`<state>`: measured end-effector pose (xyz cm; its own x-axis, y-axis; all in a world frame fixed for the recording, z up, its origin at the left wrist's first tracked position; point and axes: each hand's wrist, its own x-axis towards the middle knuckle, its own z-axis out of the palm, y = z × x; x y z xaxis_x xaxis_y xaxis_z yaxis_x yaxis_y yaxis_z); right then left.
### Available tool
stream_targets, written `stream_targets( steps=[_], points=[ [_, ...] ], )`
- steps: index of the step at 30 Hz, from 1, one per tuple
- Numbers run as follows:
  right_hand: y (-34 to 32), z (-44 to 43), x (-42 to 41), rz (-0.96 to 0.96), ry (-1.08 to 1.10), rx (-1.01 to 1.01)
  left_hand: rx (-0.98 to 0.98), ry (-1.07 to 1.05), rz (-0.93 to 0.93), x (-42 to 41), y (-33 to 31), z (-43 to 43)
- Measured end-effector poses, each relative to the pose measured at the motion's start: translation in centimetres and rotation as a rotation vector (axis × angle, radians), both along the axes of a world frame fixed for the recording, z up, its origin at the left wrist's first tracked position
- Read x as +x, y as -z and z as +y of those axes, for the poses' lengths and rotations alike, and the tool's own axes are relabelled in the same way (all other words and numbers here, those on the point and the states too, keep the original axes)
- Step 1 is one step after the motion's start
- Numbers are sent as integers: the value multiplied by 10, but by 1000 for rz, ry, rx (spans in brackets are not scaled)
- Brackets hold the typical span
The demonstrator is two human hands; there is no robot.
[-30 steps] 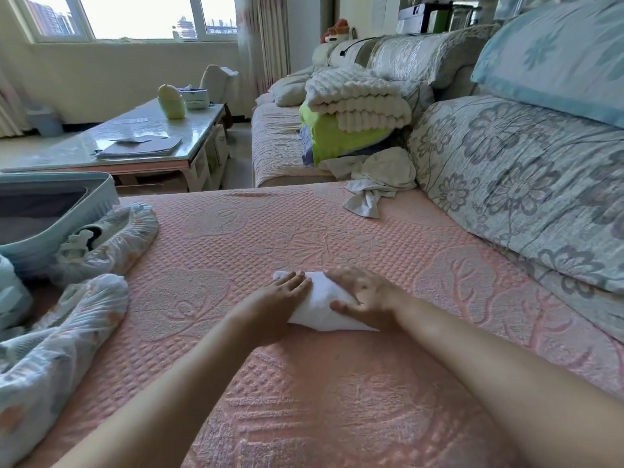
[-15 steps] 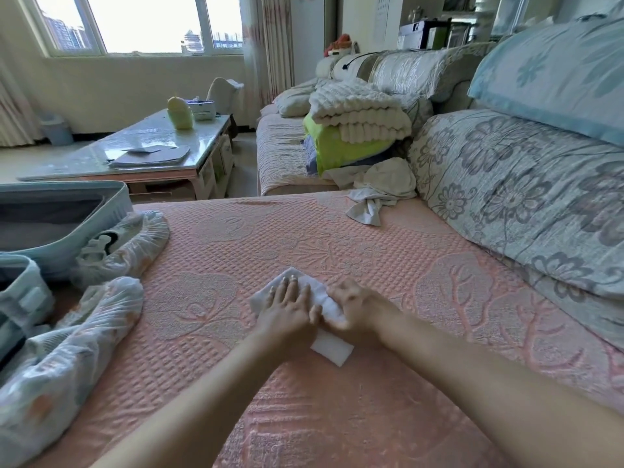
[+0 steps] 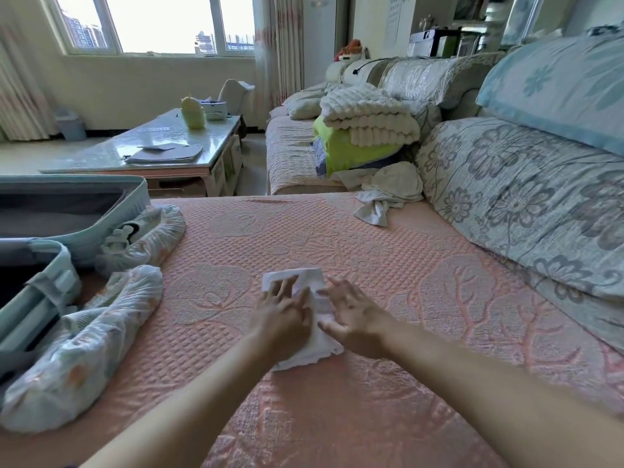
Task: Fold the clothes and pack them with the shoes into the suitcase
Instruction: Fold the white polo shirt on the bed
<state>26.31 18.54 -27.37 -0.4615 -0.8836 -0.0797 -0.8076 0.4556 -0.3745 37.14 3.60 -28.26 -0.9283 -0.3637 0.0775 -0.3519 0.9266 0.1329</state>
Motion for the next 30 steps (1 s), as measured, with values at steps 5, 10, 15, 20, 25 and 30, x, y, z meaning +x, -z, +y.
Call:
stream_targets(
  steps=[5,10,15,20,25,30],
  points=[
    [28,-28,15,30,51,61,1,97,-63,25,24,-8],
    [29,-57,33,-91,91,-31,-21,208,-63,49,15,-47],
    [33,-108,59,-152,141,-117,-46,122,-165,61,-5,-95],
    [27,-186,75,-199,160,-125,8,-96,-216,74,-15,-148],
    [22,-258,89,-199,137,-94,-69,-306,-205,87,-20,-192],
    [17,-284,82,4,98,9,19,-409,-221,95,-18,-216]
  ],
)
